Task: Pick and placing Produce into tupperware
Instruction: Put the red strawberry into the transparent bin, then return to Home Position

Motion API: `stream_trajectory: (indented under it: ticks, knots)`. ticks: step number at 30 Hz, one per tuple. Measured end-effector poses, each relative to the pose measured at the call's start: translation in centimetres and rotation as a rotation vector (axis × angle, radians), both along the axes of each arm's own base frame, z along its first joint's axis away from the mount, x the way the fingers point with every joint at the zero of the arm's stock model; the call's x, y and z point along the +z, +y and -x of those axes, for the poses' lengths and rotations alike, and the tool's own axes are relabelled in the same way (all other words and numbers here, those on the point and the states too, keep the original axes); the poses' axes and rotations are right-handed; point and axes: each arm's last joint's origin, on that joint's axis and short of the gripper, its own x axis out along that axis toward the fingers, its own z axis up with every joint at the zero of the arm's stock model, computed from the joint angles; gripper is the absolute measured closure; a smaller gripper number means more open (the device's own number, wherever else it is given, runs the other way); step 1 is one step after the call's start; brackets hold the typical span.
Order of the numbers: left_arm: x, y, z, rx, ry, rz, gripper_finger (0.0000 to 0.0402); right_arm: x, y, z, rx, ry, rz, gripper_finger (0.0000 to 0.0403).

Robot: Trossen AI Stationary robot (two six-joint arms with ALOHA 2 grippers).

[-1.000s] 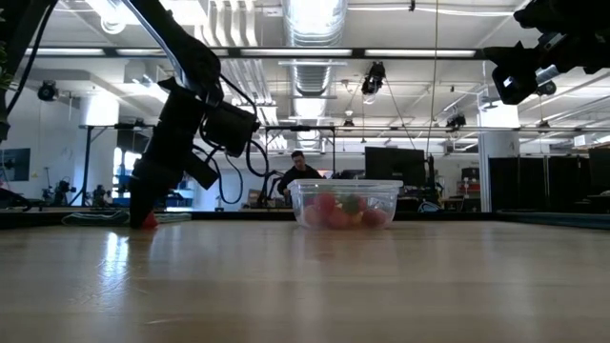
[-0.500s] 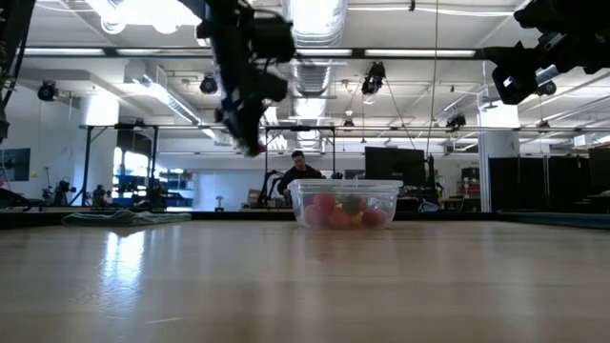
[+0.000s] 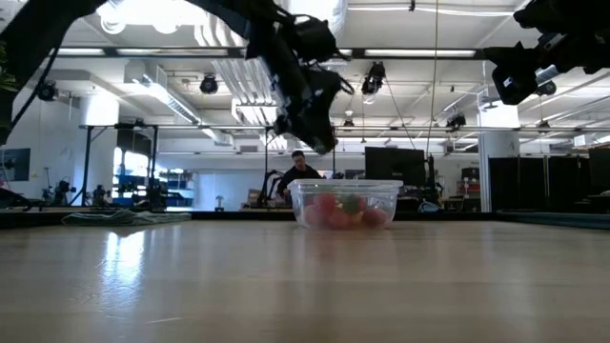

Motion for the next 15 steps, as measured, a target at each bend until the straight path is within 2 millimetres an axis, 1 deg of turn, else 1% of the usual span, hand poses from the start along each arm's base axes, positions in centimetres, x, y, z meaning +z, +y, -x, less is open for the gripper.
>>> stream_trajectory:
  ticks: [4,8,11,15]
  knots:
    - [-2.1,0.5,-1.3,-0.006,0.042,0.01,0.0267,0.0,0.0,0.0,0.0,0.002,0.0,0.0174]
    - [-3.5,0.7,-2.0,-0.002,0.078,0.007,0.0256,0.0,0.0,0.0,0.0,0.002,0.0,0.0174]
    - [-3.4,0.6,-2.1,-0.014,0.082,-0.019,0.023,0.0,0.0,0.0,0.0,0.001,0.0,0.0174]
    - [-2.5,0.4,-1.7,-0.019,0.096,-0.034,0.0184,0.0,0.0,0.0,0.0,0.002,0.0,0.0174]
